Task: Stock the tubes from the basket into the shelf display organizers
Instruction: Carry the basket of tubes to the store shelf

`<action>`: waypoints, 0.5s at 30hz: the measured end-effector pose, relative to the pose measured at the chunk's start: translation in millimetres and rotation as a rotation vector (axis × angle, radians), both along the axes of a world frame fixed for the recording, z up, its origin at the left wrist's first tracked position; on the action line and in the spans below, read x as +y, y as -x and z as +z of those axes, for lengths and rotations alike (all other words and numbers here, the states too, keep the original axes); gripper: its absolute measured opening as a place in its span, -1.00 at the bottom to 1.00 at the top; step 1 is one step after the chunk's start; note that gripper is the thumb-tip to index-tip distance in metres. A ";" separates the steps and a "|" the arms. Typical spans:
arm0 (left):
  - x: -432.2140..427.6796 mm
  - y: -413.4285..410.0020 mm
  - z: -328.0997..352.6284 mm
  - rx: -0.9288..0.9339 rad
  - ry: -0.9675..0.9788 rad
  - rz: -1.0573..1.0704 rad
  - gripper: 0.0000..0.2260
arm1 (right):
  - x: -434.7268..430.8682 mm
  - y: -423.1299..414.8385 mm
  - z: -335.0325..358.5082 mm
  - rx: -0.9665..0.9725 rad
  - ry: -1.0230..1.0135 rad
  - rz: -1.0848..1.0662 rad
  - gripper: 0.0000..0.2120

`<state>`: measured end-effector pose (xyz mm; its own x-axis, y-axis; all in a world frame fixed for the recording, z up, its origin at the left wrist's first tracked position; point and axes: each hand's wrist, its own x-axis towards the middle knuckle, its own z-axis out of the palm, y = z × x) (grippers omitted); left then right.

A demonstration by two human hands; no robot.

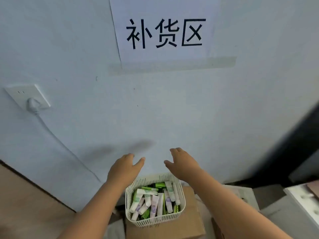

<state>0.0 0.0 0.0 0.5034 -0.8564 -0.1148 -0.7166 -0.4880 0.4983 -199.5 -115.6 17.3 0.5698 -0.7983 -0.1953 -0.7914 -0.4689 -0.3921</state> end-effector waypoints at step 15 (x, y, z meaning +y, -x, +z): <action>29.8 -8.1 -222.0 0.204 -0.428 0.230 -0.63 | -5.6 37.1 -215.9 0.225 -0.424 -0.202 -0.61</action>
<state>8.1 29.8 -222.0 0.6037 -0.5817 -0.5451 -0.4765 -0.8115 0.3381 -236.6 -121.2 -198.6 0.3189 -0.7123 -0.6252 -0.9364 -0.1347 -0.3241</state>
